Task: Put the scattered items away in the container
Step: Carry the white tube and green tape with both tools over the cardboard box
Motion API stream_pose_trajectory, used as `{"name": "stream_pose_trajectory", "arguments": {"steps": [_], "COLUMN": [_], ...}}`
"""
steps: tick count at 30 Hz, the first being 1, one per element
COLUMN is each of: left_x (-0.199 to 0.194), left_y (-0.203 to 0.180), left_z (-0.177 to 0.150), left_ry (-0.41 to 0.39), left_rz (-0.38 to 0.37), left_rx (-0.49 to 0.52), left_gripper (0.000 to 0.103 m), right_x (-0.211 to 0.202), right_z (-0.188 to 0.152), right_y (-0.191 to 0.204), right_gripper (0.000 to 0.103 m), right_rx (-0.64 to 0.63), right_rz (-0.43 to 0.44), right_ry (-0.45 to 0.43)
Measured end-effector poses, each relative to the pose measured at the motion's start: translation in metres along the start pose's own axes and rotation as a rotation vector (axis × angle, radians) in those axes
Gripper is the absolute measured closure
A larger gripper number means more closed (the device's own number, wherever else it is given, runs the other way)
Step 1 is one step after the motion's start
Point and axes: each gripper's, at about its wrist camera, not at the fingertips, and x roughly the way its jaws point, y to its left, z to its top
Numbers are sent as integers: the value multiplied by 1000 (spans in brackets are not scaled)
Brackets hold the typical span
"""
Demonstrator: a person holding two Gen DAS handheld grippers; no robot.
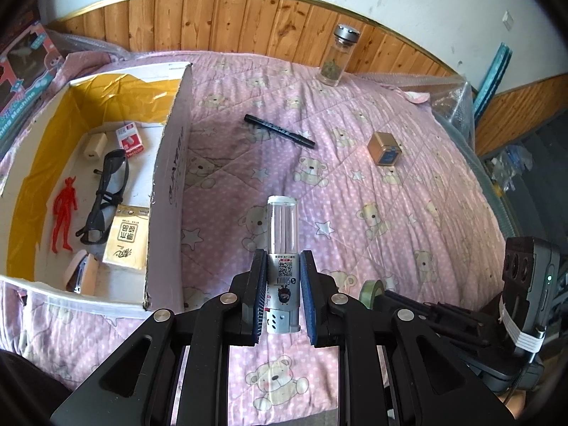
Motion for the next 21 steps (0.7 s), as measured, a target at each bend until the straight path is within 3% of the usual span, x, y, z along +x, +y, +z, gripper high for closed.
{"name": "stream_pose_trajectory", "arguments": {"steps": [21], "left_x": [-50], "left_y": [41], "left_z": [-7], "left_ry": [-91], "left_rz": [-18], "left_rx": [-48], "left_gripper": [84], "right_x": [-12], "right_z": [-11], "right_y": [85], "right_gripper": [88], "right_rx": [-193], "right_rz": [25], "right_ry": [-13]}}
